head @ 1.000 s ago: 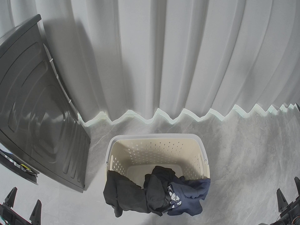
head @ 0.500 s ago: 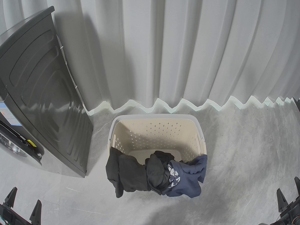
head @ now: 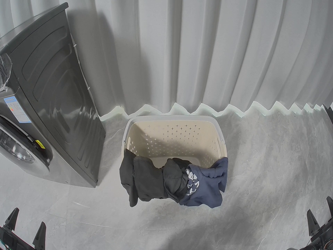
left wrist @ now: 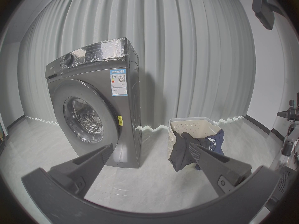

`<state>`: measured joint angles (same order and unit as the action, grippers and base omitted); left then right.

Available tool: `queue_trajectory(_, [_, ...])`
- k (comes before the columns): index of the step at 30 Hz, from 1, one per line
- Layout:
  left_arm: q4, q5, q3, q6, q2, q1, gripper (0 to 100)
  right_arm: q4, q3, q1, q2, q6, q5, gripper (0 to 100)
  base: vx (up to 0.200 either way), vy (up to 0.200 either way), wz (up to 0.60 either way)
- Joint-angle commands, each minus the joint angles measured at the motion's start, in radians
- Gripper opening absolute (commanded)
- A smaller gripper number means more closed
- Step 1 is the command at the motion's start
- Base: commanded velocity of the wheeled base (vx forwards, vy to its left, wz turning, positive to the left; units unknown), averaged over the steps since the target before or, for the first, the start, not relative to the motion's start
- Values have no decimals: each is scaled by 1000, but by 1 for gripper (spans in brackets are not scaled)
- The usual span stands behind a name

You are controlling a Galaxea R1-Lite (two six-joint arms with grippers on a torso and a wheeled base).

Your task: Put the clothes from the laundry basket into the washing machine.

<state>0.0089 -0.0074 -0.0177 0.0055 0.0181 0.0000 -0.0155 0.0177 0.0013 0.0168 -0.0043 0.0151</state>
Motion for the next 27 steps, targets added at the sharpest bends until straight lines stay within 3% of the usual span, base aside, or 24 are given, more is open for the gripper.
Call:
queue_trajectory(1, [0, 0, 16, 1, -18, 0, 100, 0, -10, 0, -14, 0, 0, 100, 0, 200, 0])
queue_trajectory(27, [0, -5, 16, -1, -18, 0, 100, 0, -10, 0, -14, 0, 0, 100, 0, 200, 0])
